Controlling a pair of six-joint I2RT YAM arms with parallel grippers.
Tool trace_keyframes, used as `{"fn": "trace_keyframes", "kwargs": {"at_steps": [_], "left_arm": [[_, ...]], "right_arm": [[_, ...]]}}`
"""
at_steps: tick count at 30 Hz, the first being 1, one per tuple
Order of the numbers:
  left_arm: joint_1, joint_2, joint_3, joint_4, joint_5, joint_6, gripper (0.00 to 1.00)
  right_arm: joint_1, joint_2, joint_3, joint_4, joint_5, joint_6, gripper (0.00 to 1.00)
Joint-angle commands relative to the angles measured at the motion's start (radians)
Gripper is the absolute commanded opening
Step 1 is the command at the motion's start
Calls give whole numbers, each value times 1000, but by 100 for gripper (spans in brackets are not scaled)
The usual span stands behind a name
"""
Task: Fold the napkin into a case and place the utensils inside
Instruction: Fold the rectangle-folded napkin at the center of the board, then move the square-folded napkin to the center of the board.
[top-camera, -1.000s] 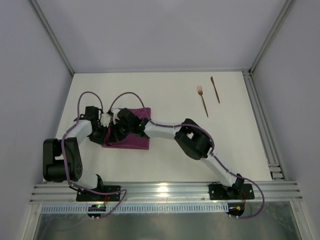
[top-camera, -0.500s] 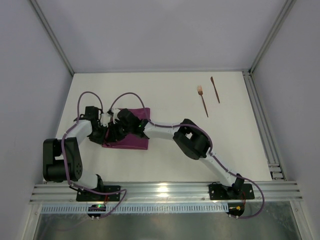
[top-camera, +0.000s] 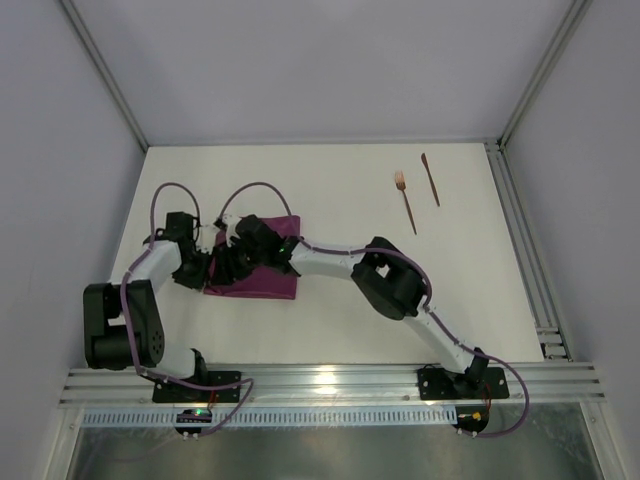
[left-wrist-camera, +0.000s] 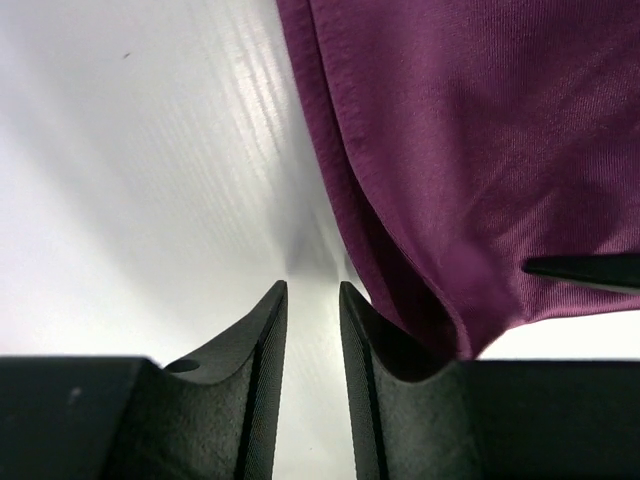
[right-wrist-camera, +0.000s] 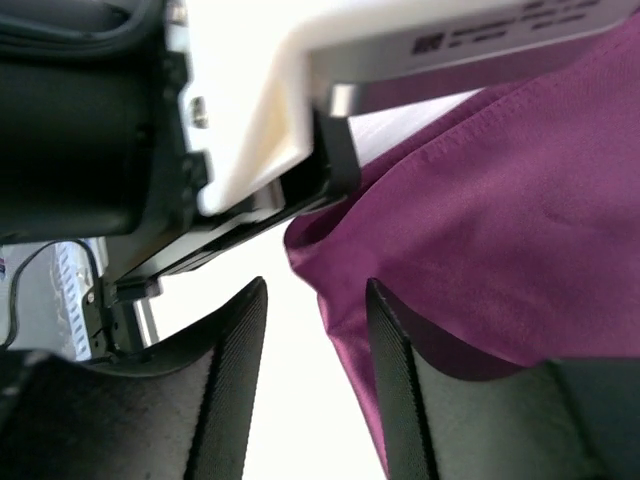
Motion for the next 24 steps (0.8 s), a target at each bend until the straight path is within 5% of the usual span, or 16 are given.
{"fn": "trace_keyframes", "kwargs": {"at_steps": [1, 9, 13, 18, 24], "left_arm": [[8, -59, 44, -32, -41, -13, 31], [6, -104, 80, -68, -35, -39, 36], [5, -139, 92, -95, 115, -13, 35], [-33, -168, 57, -57, 131, 13, 33], [-61, -32, 8, -25, 25, 44, 21]], "right_arm": [[5, -152, -9, -1, 13, -58, 50], [-2, -311, -147, -56, 40, -133, 54], [-36, -437, -316, -57, 92, -136, 50], [-85, -468, -494, -51, 108, -117, 27], [-110, -453, -635, 19, 94, -77, 12]]}}
